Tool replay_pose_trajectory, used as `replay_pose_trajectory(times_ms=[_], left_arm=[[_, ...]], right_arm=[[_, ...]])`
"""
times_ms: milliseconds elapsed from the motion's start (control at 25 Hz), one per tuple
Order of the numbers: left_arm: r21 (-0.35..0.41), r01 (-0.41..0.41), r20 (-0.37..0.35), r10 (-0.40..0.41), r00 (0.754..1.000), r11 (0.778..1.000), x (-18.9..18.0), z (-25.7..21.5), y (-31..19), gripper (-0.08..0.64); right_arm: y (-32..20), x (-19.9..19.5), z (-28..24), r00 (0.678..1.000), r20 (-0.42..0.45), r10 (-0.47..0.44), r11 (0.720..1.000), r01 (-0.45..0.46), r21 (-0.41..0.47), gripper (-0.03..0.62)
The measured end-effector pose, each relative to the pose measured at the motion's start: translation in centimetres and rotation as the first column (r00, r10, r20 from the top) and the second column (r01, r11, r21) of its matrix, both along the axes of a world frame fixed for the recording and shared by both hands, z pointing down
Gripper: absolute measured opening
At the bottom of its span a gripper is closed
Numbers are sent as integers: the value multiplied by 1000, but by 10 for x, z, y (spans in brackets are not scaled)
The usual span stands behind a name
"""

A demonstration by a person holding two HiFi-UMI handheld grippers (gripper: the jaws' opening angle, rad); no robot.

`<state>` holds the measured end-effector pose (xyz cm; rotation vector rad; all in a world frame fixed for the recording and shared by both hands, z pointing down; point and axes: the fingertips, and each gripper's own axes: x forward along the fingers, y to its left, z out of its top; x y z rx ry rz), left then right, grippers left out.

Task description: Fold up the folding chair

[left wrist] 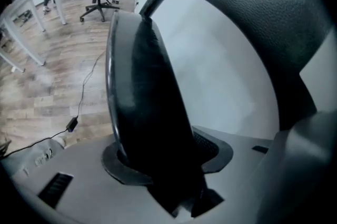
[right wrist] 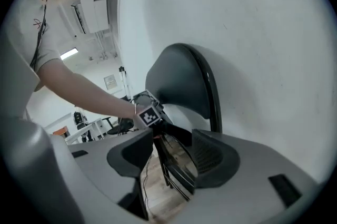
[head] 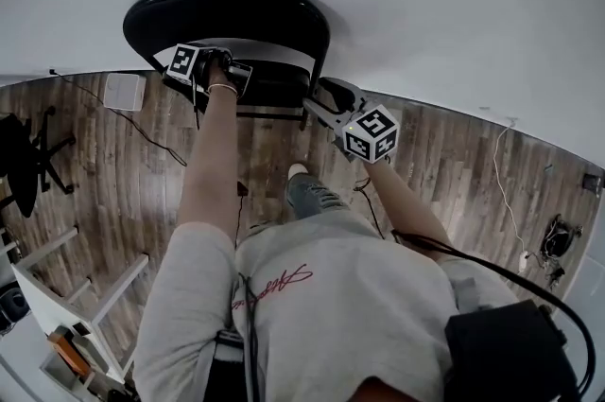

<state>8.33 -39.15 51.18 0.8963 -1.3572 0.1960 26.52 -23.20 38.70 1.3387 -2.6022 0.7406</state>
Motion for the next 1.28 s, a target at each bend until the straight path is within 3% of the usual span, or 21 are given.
replay_pose_trajectory(times_ms=[120,240,400,480,520,560,600,640,800,960,1080,1160,1200,1280], left_arm=[[101,-164,-46,169,985,981,7,-11,-2,286],[170,-364,9,368,930,916,-1,-29,1,333],[248,-436,32,442,896,865,-23,-54,26,333],[303,-451,43,461,886,839,-34,-68,57,329],[347,-456,60,466,883,820,-38,-79,74,311],[402,-453,91,458,884,795,-42,-92,89,247],[466,-445,134,436,890,764,-47,-108,104,126],[533,-439,179,411,894,723,-50,-125,117,46],[725,-483,285,425,859,491,-51,-189,176,18],[799,-560,429,445,786,218,-59,-250,238,17],[807,-590,507,470,722,36,-76,-280,293,17],[802,-595,538,488,687,-46,-94,-286,331,17],[799,-597,546,500,673,-69,-104,-286,350,17],[803,-589,536,537,651,-89,-123,-285,384,17]], right_arm=[[3,-3,-23,998,14,58,996,-59,64,216],[5,-4,-43,995,60,84,989,-91,120,216],[16,-13,-60,999,39,26,983,-32,180,176],[30,-30,-68,999,-17,-39,976,42,216,72],[38,-39,-73,997,-39,-65,970,73,231,49],[45,-47,-77,995,-50,-83,965,93,246,44],[51,-55,-83,995,-50,-91,960,101,261,40],[56,-63,-89,995,-44,-94,954,102,280,40],[89,-108,-118,991,-73,-113,922,132,364,40],[136,-156,-140,987,-117,-109,911,146,386,31],[181,-186,-156,994,-97,-58,902,94,422,31],[214,-206,-166,998,-65,-14,893,42,447,31],[230,-216,-171,999,-51,8,888,16,459,31],[263,-232,-177,998,-31,50,879,-29,476,31]])
